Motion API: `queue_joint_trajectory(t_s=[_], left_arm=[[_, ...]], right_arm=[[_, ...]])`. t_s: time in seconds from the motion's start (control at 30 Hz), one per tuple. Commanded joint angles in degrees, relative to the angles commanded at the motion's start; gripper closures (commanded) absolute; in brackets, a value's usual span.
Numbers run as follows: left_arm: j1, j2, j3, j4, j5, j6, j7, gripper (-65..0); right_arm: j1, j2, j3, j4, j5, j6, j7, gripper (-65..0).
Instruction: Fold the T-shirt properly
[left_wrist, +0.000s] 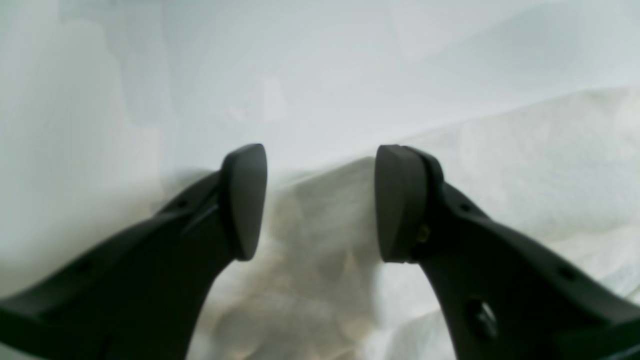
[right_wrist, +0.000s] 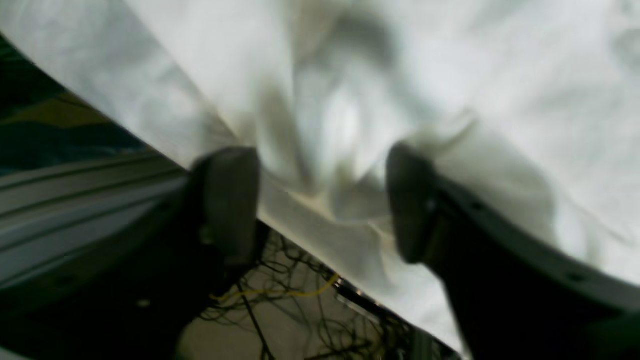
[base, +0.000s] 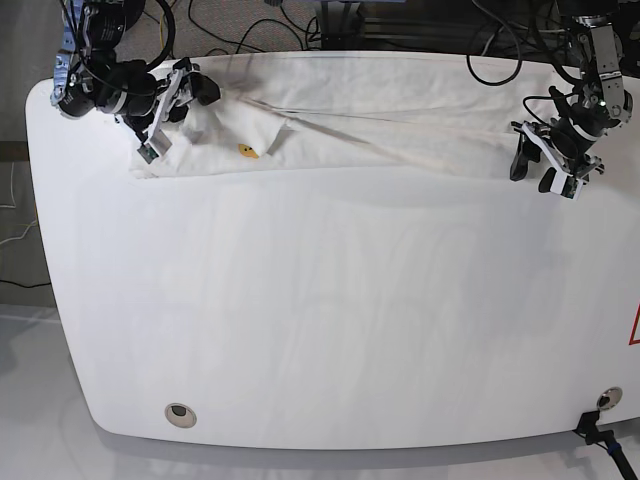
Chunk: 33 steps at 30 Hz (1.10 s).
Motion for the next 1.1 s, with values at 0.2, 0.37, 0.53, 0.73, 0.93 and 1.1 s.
queue_joint_trajectory(t_s=[0.2,0.37,0.53,0.73,0.93,1.1], left_arm=[[0.1,0.0,-0.1,4.7,-0.3,-0.2,0.1,-32.4],[1.4,0.1,0.1,11.0,-0.3,-0.2,0.3,-32.4],[3.4,0.1,0.1,13.8,-0.3,-0.2,0.3,-32.4],[6.6,3.5,1.9,14.8,-0.3,-0.2,0.3,-31.1],[7.3,7.7,1.9,15.1,0.0,-0.2,0.3,0.0],[8.7,8.1,2.1,14.6,0.7,-0.1,0.3,0.0]], right_arm=[[2.2,1.0,0.3,7.7,0.0,0.09,0.3,-41.9],[4.4,0.6,0.3,8.1,0.1,0.35,0.4,-41.9],[3.5,0.5,0.2,7.9,-0.4,0.18,2.9,-41.9],[0.1,-0.4,0.1,7.7,-2.8,0.18,8.6,-36.8],[0.2,-5.0,0.0,7.7,-13.3,0.53,9.9,0.0],[0.2,-6.8,-0.1,4.1,-16.4,2.81,10.0,0.0]])
